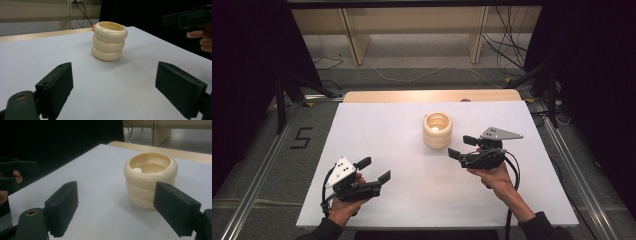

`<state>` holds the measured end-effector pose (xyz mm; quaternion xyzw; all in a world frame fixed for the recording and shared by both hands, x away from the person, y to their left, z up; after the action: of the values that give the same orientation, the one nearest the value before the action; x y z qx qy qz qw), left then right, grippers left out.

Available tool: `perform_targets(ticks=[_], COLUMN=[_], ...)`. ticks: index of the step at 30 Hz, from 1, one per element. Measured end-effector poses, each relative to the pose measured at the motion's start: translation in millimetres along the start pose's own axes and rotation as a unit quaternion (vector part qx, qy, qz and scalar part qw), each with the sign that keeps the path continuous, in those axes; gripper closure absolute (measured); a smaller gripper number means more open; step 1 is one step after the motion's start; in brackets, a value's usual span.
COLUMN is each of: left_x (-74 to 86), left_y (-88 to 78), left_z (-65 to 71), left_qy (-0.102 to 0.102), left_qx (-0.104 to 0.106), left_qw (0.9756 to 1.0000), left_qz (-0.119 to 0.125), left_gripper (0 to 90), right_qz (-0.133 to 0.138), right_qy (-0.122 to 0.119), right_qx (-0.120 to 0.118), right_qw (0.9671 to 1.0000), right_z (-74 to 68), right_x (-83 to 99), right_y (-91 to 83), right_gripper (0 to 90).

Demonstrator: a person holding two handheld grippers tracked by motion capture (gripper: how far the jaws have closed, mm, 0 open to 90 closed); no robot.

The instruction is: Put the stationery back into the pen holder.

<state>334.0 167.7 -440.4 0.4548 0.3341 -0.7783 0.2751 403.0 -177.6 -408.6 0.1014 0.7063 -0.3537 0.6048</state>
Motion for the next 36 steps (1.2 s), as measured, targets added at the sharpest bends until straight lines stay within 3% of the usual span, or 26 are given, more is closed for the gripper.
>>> perform_targets(ticks=[36], left_x=[1.2], left_y=[1.1], left_z=[2.4], left_qy=[0.006], left_qx=[0.007], left_qw=[0.9999], left_qz=[-0.011], left_gripper=[14.1], right_qz=[0.01], right_qy=[0.002], right_qx=[0.015], right_qw=[0.9998], right_z=[-9.3], right_x=[38.2], right_y=[-34.8], right_gripper=[20.0])
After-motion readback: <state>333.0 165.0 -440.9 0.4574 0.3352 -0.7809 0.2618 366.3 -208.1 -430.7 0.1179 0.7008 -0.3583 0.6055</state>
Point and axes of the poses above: each handheld gripper's, and its own axes: y roughly forward along the jaws, x roughly out of its underside, z roughly to its right, the point moved 3 cm from there along y, roughly forward along the jaws, and after that the axes turned 12 degrees about -y, right-handed, at the moved point
